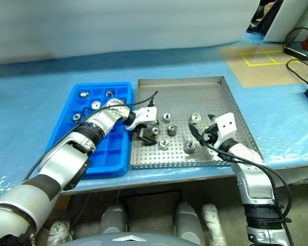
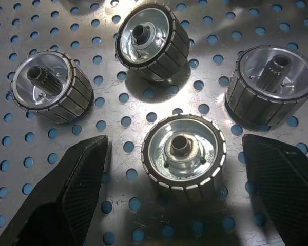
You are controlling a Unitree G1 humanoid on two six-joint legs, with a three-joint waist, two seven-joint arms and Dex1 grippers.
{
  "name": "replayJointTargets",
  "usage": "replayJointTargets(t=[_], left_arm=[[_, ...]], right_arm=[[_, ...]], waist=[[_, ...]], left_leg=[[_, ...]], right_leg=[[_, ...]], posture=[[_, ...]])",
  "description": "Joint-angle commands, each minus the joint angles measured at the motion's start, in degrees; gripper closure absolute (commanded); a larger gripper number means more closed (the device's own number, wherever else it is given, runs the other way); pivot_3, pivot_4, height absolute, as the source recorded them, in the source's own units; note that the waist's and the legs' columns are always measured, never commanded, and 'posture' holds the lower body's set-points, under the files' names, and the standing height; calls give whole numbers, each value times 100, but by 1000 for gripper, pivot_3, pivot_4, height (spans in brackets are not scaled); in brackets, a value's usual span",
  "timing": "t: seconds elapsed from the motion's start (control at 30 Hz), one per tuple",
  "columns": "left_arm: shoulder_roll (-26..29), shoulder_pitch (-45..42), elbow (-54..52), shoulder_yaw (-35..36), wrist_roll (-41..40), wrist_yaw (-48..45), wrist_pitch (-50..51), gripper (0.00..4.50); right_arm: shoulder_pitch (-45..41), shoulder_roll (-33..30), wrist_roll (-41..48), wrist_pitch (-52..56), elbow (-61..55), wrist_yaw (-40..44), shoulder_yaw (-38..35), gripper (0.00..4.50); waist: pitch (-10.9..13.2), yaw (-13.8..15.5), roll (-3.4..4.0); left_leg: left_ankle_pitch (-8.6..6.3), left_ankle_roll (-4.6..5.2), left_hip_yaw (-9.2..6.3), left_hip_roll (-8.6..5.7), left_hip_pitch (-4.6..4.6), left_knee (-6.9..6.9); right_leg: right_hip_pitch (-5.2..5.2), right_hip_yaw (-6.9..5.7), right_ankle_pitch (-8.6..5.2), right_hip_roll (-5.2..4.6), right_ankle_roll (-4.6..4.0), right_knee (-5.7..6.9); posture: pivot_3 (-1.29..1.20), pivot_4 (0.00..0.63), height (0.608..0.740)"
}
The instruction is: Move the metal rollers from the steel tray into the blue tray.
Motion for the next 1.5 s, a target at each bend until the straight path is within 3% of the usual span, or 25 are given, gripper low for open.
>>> replayJointTargets(t=[0.03, 0.13, 0.47, 0.57, 0.67, 0.93, 1.13, 1.23, 1.4, 1.5], left_arm=[[-84, 134, 94, -33, 178, 20, 21, 60], [-114, 158, 111, 15, 211, 63, 42, 60], [-185, 147, 47, 309, 94, -176, 252, 60], [-159, 229, -37, 290, 107, -350, 199, 625], [-155, 261, -40, 286, 187, -228, 183, 1548], [-143, 248, -43, 310, 185, -252, 160, 1548], [-101, 287, -199, 547, -29, -204, 150, 2776], [42, 319, -462, 859, -389, -495, 360, 2776], [552, 574, -934, 845, -303, -475, 178, 2776], [885, 886, -1890, 1141, -741, -711, 571, 2776]], right_arm=[[269, -317, 503, 404, -753, 725, 280, 0], [266, -422, 684, 637, -943, 852, 298, 0], [-109, -457, 531, 789, -894, 632, 318, 0], [-85, -480, 444, 745, -855, 601, 347, 0], [-28, -476, 364, 652, -787, 587, 324, 0], [55, -427, 203, 356, -555, 573, 315, 0], [83, -413, 205, 241, -468, 668, 376, 0], [30, -416, 167, 181, -366, 701, 406, 0], [-111, -427, 171, 111, -203, 801, 419, 0], [-224, -426, 187, 66, -68, 921, 450, 0]], waist=[[-6, 2, 9], [-9, -8, 16], [-12, -13, 20], [-12, -16, 21], [-13, -17, 21], [-12, -19, 21], [-11, -22, 20], [-10, -33, 18], [-7, -180, 14], [-5, -291, 15]], left_leg=[[-3, 6, 0, -1, -1, -1], [-14, 22, 0, 0, 14, -8], [-17, 27, -1, -7, -2, -12], [-18, 25, 0, -4, -10, -24], [-23, 18, 0, -3, -10, -32], [-26, 22, 3, -4, -8, -30], [-27, 22, 5, -3, -8, -31], [-27, 22, 5, -1, -12, -31], [-25, 8, 9, 10, -69, -33], [-31, -5, 9, 22, -70, -35]], right_leg=[[8, -1, 0, 0, 0, -12], [45, -5, 1, 0, -1, -51], [33, -1, 1, -4, 0, -65], [26, -5, 0, 0, 0, -77], [26, -5, -2, 2, 5, -86], [27, -4, -3, 1, 5, -89], [26, -3, -3, 1, 5, -90], [20, -4, -3, 2, 6, -92], [-52, 0, 0, 20, 5, -82], [-60, 1, 0, 26, 5, -79]], posture=[[-303, 150, 740], [-299, 150, 740], [-288, 150, 740], [-287, 150, 740], [-288, 150, 740], [-288, 150, 740], [-277, 150, 740], [-267, 150, 740], [-247, 150, 740], [-229, 150, 740]])
